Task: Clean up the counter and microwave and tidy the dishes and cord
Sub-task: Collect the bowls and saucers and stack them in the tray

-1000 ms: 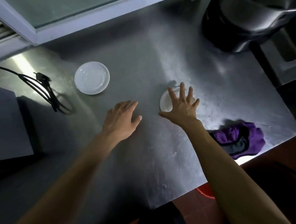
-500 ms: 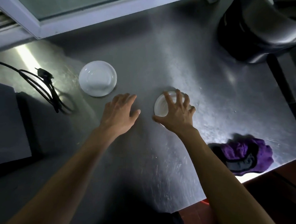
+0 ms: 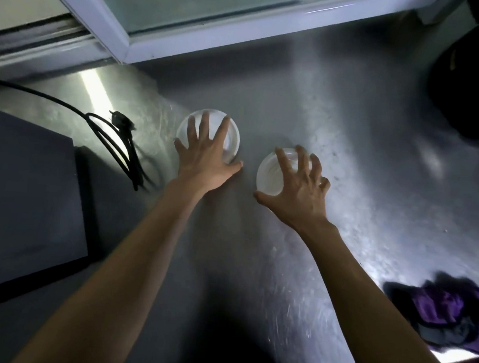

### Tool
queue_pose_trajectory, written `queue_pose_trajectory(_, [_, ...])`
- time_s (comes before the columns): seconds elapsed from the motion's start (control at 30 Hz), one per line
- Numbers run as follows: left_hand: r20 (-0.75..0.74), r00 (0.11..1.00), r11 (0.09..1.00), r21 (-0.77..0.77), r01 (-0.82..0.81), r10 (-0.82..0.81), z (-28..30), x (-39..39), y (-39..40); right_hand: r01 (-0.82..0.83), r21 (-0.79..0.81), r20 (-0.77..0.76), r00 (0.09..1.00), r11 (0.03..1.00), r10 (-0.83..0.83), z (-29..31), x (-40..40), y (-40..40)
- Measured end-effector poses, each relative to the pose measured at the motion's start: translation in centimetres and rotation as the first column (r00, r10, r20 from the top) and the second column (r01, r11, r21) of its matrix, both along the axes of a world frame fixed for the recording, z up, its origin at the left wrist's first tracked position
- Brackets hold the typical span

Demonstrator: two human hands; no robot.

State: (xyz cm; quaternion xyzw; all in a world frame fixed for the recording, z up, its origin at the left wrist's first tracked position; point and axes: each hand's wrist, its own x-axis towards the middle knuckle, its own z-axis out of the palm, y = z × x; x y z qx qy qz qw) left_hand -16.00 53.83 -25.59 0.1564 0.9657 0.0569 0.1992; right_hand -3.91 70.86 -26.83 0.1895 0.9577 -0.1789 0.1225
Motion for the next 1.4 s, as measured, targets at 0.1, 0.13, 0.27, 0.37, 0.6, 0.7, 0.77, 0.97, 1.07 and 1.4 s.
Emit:
queue_pose_trajectory(0.1, [0.025,1.0,0.998,-0.059,0.009,-0.008,-0.9,-2.0,-0.2,-0.001,-0.004,-0.005,1.0,1.0,0.001,-0.3,-1.1,-0.2])
queue_pose_trajectory(0.13, [0.031,1.0,0.998,-0.067,0.006,-0.004,-1.1,-2.5,-0.3,0.0,-0.007,-0.008,1.0,1.0,0.0,-0.4,-1.4,-0.3])
queue_pose_trajectory(0.27, [0.049,0.999,0.998,-0.056,-0.001,0.003,-1.9,-3.4,-0.4,-0.009,0.004,-0.026,1.0,1.0,0.009,-0.9,-2.1,-0.5])
queue_pose_trajectory(0.37, [0.012,1.0,0.998,-0.056,-0.001,0.001,-2.0,-3.5,-0.2,-0.012,-0.002,-0.035,0.999,1.0,0.012,-0.9,-2.6,-0.5])
queue_pose_trajectory(0.6, [-0.017,0.999,0.999,-0.035,-0.029,0.029,-0.4,-2.4,-0.2,-0.026,0.021,-0.03,0.999,0.999,0.027,0.2,-2.6,-0.2])
queue_pose_trajectory(0.7, [-0.022,0.999,0.999,-0.022,-0.035,0.034,1.0,-1.0,-0.3,-0.031,0.029,-0.036,0.999,0.999,0.032,1.4,-2.0,-0.2])
queue_pose_trajectory(0.77, [-0.024,0.999,0.999,-0.023,-0.025,0.025,2.2,0.4,-0.5,-0.036,0.038,-0.043,0.998,0.999,0.038,2.4,-1.2,-0.2])
queue_pose_trajectory(0.97, [-0.028,0.994,0.99,-0.095,0.102,-0.105,6.2,5.1,-2.1,-0.038,0.007,-0.048,0.998,0.999,0.038,6.1,2.6,-1.3])
queue_pose_trajectory(1.07, [-0.045,0.995,0.993,-0.08,0.088,-0.091,8.5,7.5,-3.9,-0.06,0.003,-0.06,0.996,0.998,0.06,7.9,4.6,-2.7])
queue_pose_trajectory(1.4, [-0.165,0.986,1.0,0.008,-0.006,0.007,12.7,16.9,-13.1,-0.188,-0.011,-0.107,0.977,0.982,0.186,12.4,9.4,-10.5])
